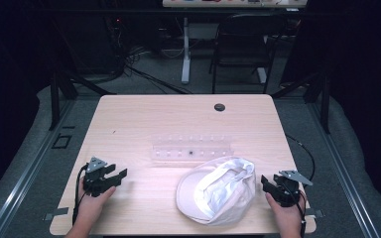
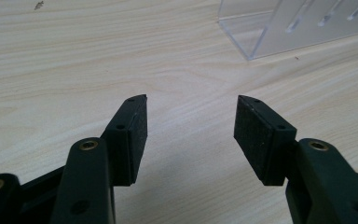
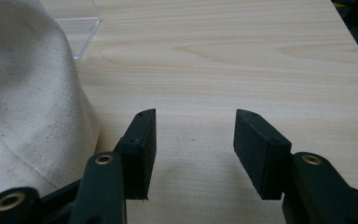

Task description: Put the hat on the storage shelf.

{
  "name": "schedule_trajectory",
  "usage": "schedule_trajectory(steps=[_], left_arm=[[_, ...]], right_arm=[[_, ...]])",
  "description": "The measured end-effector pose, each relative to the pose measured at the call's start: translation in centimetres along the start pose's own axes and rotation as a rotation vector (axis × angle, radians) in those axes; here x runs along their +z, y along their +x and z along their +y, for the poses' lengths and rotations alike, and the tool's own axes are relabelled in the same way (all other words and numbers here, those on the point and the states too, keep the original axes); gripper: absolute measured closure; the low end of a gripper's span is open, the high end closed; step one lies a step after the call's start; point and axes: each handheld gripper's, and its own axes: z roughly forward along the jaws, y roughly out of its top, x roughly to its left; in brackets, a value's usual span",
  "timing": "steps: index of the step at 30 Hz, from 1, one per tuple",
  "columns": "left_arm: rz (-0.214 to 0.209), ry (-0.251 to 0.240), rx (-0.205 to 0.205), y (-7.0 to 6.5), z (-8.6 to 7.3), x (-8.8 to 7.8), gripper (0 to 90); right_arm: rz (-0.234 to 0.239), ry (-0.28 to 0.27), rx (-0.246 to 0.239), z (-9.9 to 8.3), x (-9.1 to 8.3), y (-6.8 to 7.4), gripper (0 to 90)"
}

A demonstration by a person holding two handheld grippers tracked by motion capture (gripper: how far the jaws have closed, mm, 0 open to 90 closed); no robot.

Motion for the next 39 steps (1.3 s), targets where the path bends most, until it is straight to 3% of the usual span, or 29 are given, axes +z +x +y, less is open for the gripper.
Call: schedule_trajectory(steps=[7,9,16,20,22,25,32,39], left_arm=[[-0.006,0.002,0.013,-0.4,0.1,0.0,44.3],[-0.009,0.002,0.017,-0.5,0.1,0.1,44.3],[-0.022,0.011,0.027,-0.8,0.1,0.3,44.0],[-0.026,0.009,0.029,-0.9,0.1,0.3,44.0],[-0.025,0.01,0.029,-0.8,0.1,0.3,43.9],[-0.023,0.007,0.024,-0.7,0.1,0.2,43.9],[-0.026,0.007,0.02,-0.6,0.1,0.3,43.8],[-0.031,0.008,0.025,-0.7,0.1,0.3,43.8]], right_arm=[[0.022,0.025,0.003,0.4,-0.6,0.2,47.2],[0.032,0.059,-0.01,0.7,-0.8,0.4,49.4],[0.072,0.069,-0.008,2.3,-2.2,1.1,46.4],[0.115,0.065,-0.039,4.6,-3.7,2.1,43.9],[0.115,0.069,-0.047,4.9,-3.9,2.3,42.8],[0.153,0.071,-0.056,6.2,-4.3,3.5,40.4],[0.158,0.063,-0.065,7.5,-5.0,4.8,39.1],[0.17,0.077,-0.076,7.7,-4.3,6.1,36.2]])
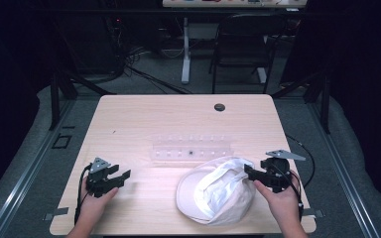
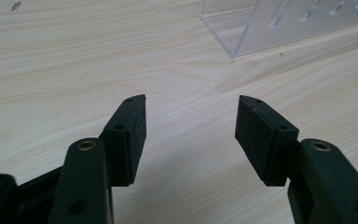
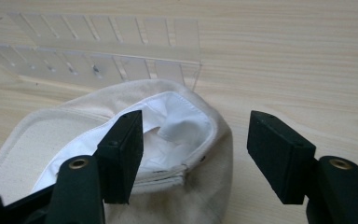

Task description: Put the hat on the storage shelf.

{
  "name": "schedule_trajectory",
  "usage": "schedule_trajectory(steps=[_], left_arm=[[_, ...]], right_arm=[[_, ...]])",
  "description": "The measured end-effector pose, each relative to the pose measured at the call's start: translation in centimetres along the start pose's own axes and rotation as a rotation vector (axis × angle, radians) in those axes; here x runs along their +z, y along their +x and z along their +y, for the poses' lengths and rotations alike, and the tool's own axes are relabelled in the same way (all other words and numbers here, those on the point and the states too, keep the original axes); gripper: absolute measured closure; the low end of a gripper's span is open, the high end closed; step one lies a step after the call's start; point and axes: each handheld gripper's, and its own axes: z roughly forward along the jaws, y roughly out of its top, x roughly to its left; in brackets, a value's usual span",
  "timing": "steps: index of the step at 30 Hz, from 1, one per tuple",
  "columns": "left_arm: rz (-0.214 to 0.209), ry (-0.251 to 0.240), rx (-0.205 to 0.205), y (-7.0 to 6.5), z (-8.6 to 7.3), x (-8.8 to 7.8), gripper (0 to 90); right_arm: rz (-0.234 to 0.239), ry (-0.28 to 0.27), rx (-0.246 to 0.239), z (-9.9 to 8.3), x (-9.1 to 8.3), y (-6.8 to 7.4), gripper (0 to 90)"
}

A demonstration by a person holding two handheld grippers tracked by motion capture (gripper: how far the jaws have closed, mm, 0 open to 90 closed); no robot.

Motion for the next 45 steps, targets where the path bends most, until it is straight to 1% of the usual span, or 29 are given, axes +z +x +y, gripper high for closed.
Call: schedule_trajectory(steps=[2,4,5,9,10,12,13,14,16,18,19,20,21,22,23,25,26,28,29,31,32,35,40,41,42,43,44,45], left_arm=[[0.001,-0.001,0.002,0.0,0.0,0.0,43.9],[-0.002,0.003,0.002,0.0,0.0,0.0,43.8],[0.0,-0.002,-0.004,0.0,0.0,0.0,43.8],[0.002,-0.001,-0.004,0.1,0.0,0.0,43.8],[0.002,-0.001,-0.004,0.1,0.0,0.0,43.8],[0.003,-0.002,-0.004,0.1,0.0,0.0,43.8],[0.004,-0.002,-0.004,0.1,0.0,0.0,43.8],[0.004,-0.001,-0.004,0.1,0.0,0.0,43.8],[0.003,0.0,-0.002,0.1,0.0,0.0,43.8],[0.003,-0.001,-0.003,0.1,0.0,0.0,43.8],[0.003,0.0,-0.002,0.1,0.0,0.0,43.8],[0.003,0.0,-0.002,0.1,0.0,0.0,43.8],[0.004,0.0,-0.003,0.1,-0.1,0.0,43.8],[0.005,0.001,-0.005,0.1,-0.1,0.1,43.7],[0.005,0.001,-0.005,0.1,-0.1,0.1,43.7],[0.006,0.001,-0.004,0.1,-0.1,0.1,43.7],[0.006,0.001,-0.004,0.1,-0.1,0.1,43.7],[0.008,0.002,-0.003,0.1,-0.1,0.1,43.7],[0.009,0.003,-0.002,0.1,-0.1,0.1,43.7],[0.007,0.002,-0.003,0.1,-0.1,0.1,43.7],[0.008,0.002,-0.001,0.2,-0.1,0.1,43.7],[0.009,0.002,-0.005,0.2,-0.1,0.1,43.7],[0.008,0.003,0.001,0.2,-0.1,0.1,43.7],[0.008,0.002,0.0,0.2,-0.1,0.1,43.7],[0.008,0.002,0.0,0.2,-0.1,0.1,43.7],[0.008,0.003,0.0,0.2,-0.1,0.1,43.7],[0.008,0.002,-0.004,0.2,-0.1,0.1,43.7],[0.008,0.002,-0.003,0.2,-0.1,0.1,43.7]], right_arm=[[-0.005,0.026,-0.005,0.0,0.6,0.3,34.9],[-0.011,0.036,0.002,-0.2,1.1,0.5,34.5],[-0.007,0.049,0.008,-0.3,1.5,0.6,33.3],[-0.008,0.061,0.017,-0.7,1.8,0.8,32.3],[-0.011,0.071,0.007,-0.9,2.0,0.9,31.9],[-0.013,0.078,0.005,-1.0,1.9,0.9,31.9],[-0.01,0.081,0.017,-1.2,1.8,0.8,31.9],[-0.01,0.081,0.017,-1.2,1.8,0.8,31.9],[-0.003,0.094,0.02,-1.5,1.4,0.6,31.9],[0.004,0.095,0.027,-1.7,1.3,0.4,32.0],[0.007,0.108,0.034,-2.1,1.0,0.1,34.6],[0.007,0.108,0.034,-2.1,1.0,0.1,34.6],[0.028,0.123,0.067,-2.3,0.8,-0.2,40.7],[0.036,0.129,0.083,-2.3,0.8,-0.2,44.5],[0.044,0.141,0.088,-2.3,0.7,-0.4,49.3],[0.046,0.142,0.085,-2.4,0.6,-0.5,56.8],[0.046,0.142,0.085,-2.4,0.6,-0.5,56.8],[0.045,0.159,0.085,-2.2,0.5,-0.4,61.9],[0.039,0.157,0.082,-2.1,0.4,-0.5,72.0],[0.032,0.162,0.082,-2.0,0.4,-0.5,73.2],[0.04,0.174,0.075,-1.7,0.4,-0.7,79.4],[0.047,0.188,0.065,-1.3,0.3,-0.8,81.5],[0.058,0.215,0.04,0.2,0.0,-1.3,83.8],[0.052,0.237,0.018,1.0,-0.1,-1.5,83.9],[0.052,0.237,0.018,1.0,-0.1,-1.5,83.9],[0.04,0.251,-0.004,1.7,-0.2,-1.7,83.9],[0.04,0.251,-0.004,1.7,-0.2,-1.7,83.9],[0.029,0.267,-0.015,2.4,-0.2,-1.9,83.9]])
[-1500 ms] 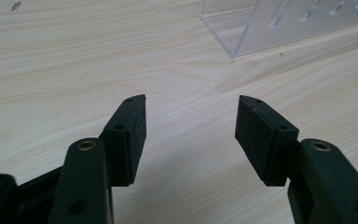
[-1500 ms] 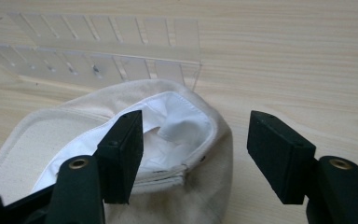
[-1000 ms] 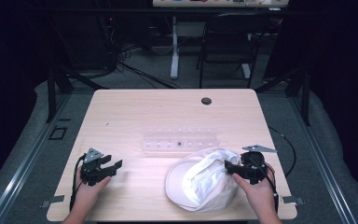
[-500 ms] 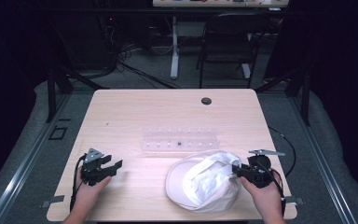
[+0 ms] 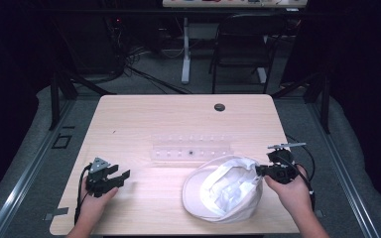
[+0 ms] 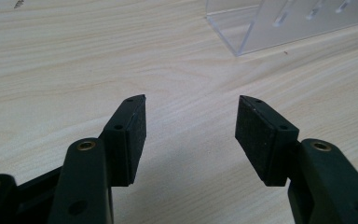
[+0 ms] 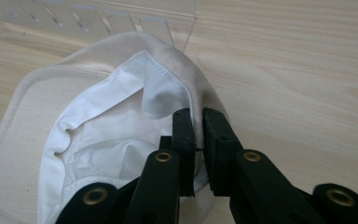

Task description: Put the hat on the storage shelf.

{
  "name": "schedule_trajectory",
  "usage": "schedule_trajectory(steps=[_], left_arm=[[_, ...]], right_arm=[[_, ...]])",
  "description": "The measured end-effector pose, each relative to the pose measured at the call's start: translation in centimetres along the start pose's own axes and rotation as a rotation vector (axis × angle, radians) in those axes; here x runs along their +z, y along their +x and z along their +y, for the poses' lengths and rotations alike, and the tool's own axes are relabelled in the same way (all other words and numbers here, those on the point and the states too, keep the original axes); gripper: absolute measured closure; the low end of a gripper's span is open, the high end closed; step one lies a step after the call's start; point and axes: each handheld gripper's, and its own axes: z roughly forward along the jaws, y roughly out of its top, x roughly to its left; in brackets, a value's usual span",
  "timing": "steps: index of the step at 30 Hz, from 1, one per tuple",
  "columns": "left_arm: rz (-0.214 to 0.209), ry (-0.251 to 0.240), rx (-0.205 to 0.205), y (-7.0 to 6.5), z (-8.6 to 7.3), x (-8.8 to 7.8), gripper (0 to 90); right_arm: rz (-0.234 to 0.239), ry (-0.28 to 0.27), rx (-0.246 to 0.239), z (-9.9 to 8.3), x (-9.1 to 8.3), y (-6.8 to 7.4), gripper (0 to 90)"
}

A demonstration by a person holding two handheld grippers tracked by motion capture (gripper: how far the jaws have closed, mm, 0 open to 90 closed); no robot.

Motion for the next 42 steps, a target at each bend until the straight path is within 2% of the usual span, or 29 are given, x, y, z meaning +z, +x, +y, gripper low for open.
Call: schedule_trajectory(steps=[3,4,7,11,12,17,21,27,31,36,39,40,42], left_arm=[[0.001,0.002,0.002,0.0,0.0,0.0,43.7],[0.001,0.002,0.002,0.0,0.0,0.0,43.7],[0.001,0.005,0.003,0.0,0.0,0.0,43.7],[0.0,0.007,0.001,0.0,0.0,0.1,43.7],[-0.001,0.008,0.005,-0.1,0.0,0.1,43.7],[-0.001,0.007,0.003,-0.1,0.0,0.1,43.7],[0.0,0.005,0.0,-0.1,0.0,0.1,43.7],[-0.001,0.005,-0.001,-0.1,0.0,0.1,43.7],[-0.001,0.005,-0.001,-0.1,0.0,0.1,43.7],[-0.002,0.002,0.001,-0.1,0.0,0.0,43.7],[-0.001,0.0,0.002,-0.1,0.0,0.0,43.7],[-0.001,0.0,0.002,-0.1,0.0,0.0,43.7],[-0.001,0.0,0.002,-0.1,0.0,0.0,43.7]], right_arm=[[-0.007,0.014,-0.01,0.6,0.0,-0.3,83.9],[-0.025,0.038,-0.027,1.0,0.0,-0.6,83.9],[-0.038,0.06,-0.032,1.5,0.2,-0.8,83.8],[-0.027,0.087,-0.012,1.8,0.4,-1.0,83.5],[-0.033,0.102,-0.022,2.0,0.4,-1.0,82.4],[-0.02,0.118,-0.003,2.4,0.3,-0.7,79.4],[-0.035,0.142,-0.016,2.8,0.3,-0.3,73.2],[-0.041,0.18,0.025,3.4,0.6,0.1,61.0],[-0.073,0.199,0.027,3.6,0.5,0.5,51.7],[-0.078,0.255,0.096,3.7,0.7,0.7,42.4],[-0.076,0.279,0.119,3.5,0.9,0.4,41.5],[-0.053,0.299,0.174,3.3,1.2,0.0,40.7],[-0.049,0.304,0.185,3.3,1.3,-0.1,40.7]])
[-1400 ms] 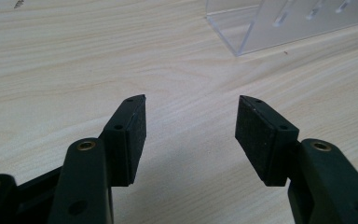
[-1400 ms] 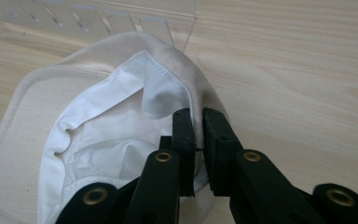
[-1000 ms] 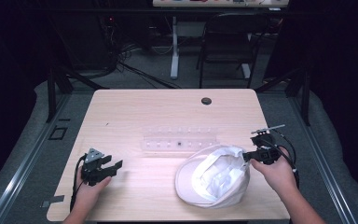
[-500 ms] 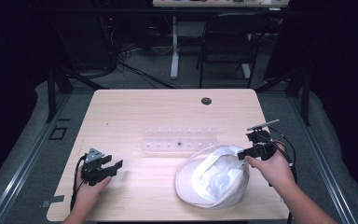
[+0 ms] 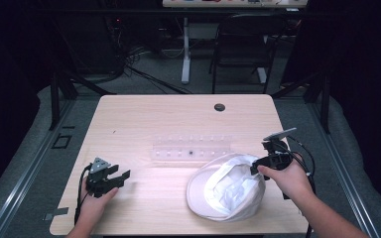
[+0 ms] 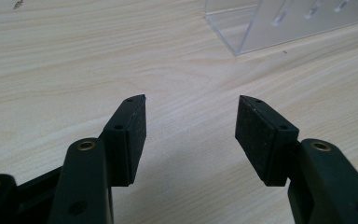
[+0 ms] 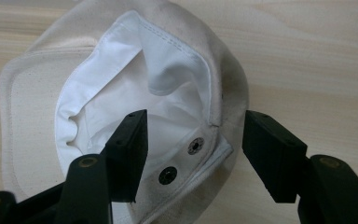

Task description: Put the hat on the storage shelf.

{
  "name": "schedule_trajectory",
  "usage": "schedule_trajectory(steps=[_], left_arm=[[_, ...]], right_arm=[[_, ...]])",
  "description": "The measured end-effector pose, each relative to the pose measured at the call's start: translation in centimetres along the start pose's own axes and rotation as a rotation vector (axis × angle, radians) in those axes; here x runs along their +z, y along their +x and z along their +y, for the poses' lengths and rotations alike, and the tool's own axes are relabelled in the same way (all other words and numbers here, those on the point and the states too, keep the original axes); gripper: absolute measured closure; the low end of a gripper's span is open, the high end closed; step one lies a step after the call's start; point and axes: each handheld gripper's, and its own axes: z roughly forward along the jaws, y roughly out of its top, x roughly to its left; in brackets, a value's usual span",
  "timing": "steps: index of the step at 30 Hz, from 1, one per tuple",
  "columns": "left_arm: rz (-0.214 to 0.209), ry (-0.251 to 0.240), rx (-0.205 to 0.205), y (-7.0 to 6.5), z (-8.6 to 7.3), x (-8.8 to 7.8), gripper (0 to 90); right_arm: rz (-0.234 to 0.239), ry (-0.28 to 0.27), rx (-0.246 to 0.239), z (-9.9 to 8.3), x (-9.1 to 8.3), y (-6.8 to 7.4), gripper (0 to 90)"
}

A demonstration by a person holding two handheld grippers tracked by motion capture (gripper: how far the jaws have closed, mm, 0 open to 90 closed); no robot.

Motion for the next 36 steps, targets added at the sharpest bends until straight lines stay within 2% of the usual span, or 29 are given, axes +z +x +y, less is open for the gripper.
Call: schedule_trajectory(steps=[2,4,6,9,13,15,16,18,23,25,26,30,32,36], left_arm=[[0.001,0.0,0.001,0.0,0.0,0.0,43.7],[0.001,0.001,0.001,0.0,0.0,0.0,43.7],[-0.001,0.007,0.001,0.0,0.0,0.0,43.7],[0.0,0.007,0.001,-0.1,0.0,0.0,43.7],[0.001,0.008,0.004,0.0,0.0,0.0,43.7],[0.001,0.007,0.003,0.0,0.0,0.0,43.7],[0.002,0.003,0.003,0.0,0.0,0.0,43.7],[0.003,0.003,0.003,0.0,0.0,0.0,43.7],[0.002,0.009,0.004,0.0,0.0,0.0,43.7],[0.002,0.008,0.004,-0.1,0.0,0.0,43.7],[0.001,0.008,0.004,-0.1,0.0,0.0,43.8],[0.005,0.002,0.003,-0.1,0.0,0.1,43.7],[0.002,0.01,0.004,0.0,0.0,0.0,43.8],[0.003,0.009,0.006,-0.1,0.0,0.1,43.7]], right_arm=[[0.016,0.038,0.023,0.0,0.2,-0.4,40.7],[0.049,0.03,0.062,-0.2,0.5,-0.4,40.8],[0.036,0.055,0.055,-0.3,0.7,-0.5,43.0],[0.056,0.095,0.08,-0.2,0.9,-0.4,48.1],[0.072,0.109,0.104,-0.1,0.9,-0.4,53.5],[0.061,0.123,0.102,0.0,0.9,-0.5,56.6],[0.068,0.124,0.101,0.0,0.9,-0.5,61.0],[0.063,0.118,0.112,0.0,1.0,-0.4,62.4],[0.061,0.125,0.092,0.2,0.4,-0.3,68.6],[0.052,0.104,0.11,0.2,0.3,-0.2,70.6],[0.055,0.12,0.109,0.3,0.2,-0.2,73.1],[0.055,0.118,0.114,0.3,0.1,-0.2,76.8],[0.03,0.128,0.097,0.3,-0.1,-0.1,79.2],[0.011,0.131,0.09,0.3,-0.3,0.1,80.2]])
